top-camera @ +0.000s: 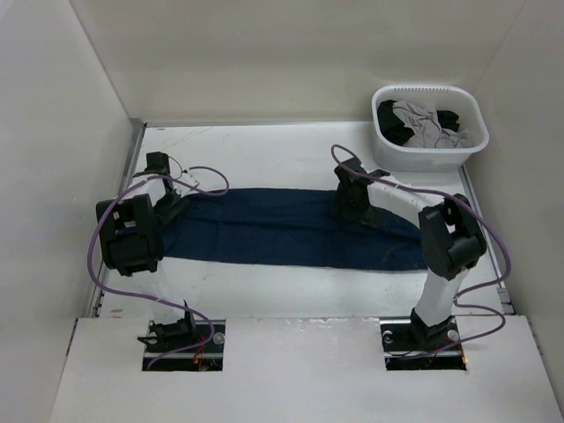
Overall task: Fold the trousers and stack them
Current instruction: Fold the trousers
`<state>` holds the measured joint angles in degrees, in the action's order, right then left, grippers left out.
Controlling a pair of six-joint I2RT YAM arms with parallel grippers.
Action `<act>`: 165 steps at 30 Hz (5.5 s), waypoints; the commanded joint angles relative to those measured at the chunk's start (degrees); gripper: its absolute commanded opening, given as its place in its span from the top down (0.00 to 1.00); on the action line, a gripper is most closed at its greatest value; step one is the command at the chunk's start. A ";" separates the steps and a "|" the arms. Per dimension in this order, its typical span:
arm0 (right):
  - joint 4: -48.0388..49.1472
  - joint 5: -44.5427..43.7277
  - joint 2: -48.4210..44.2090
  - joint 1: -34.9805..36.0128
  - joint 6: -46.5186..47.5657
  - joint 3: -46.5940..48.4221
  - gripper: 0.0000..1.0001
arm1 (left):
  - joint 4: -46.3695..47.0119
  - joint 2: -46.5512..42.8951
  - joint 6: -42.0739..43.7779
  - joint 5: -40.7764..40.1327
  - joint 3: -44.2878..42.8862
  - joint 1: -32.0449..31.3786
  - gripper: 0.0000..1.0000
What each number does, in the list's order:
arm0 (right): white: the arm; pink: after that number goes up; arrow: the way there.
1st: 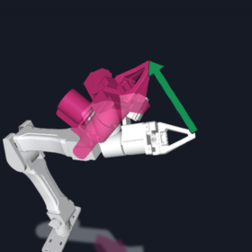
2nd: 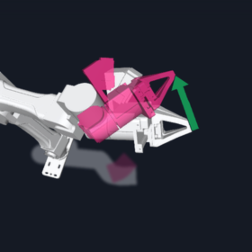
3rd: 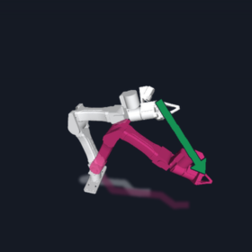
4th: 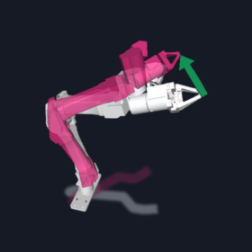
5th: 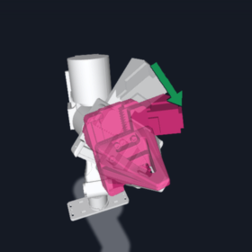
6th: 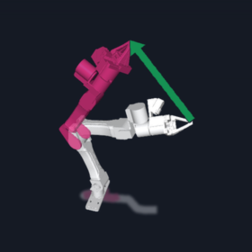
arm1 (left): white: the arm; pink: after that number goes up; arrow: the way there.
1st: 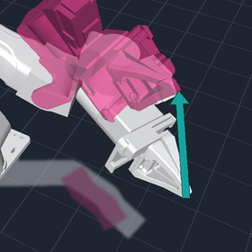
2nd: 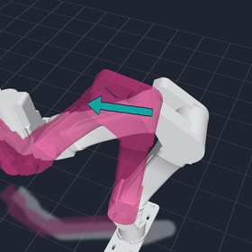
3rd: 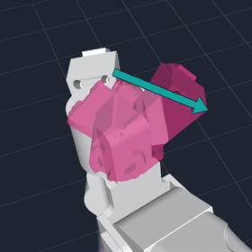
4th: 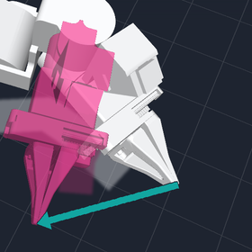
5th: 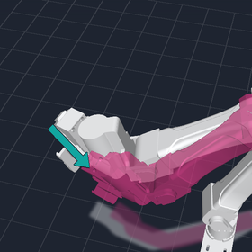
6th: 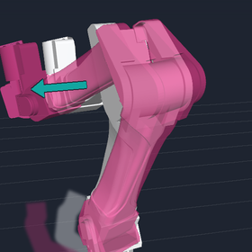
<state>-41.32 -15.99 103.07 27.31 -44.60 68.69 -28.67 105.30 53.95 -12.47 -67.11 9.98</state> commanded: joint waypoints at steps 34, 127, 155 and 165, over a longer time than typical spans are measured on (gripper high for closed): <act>4.85 -1.41 -2.61 -6.44 12.34 5.05 0.00 | -10.27 -18.55 -5.53 6.84 1.54 -3.16 0.32; 17.33 5.71 -16.05 -38.69 -22.64 -13.14 1.00 | -24.16 -2.02 -14.76 -4.40 3.74 -4.14 0.83; 9.41 4.12 -33.72 -46.43 -4.26 -19.46 1.00 | 7.46 -14.77 5.72 -2.91 3.22 10.37 0.97; 10.91 6.32 -27.22 -46.52 -5.59 -12.53 1.00 | 17.60 -7.91 8.10 -1.68 -17.52 5.72 0.97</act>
<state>-33.50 -4.32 75.92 -18.37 -50.94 51.18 -20.93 98.35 59.68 -10.39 -78.19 14.85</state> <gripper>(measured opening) 0.028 0.033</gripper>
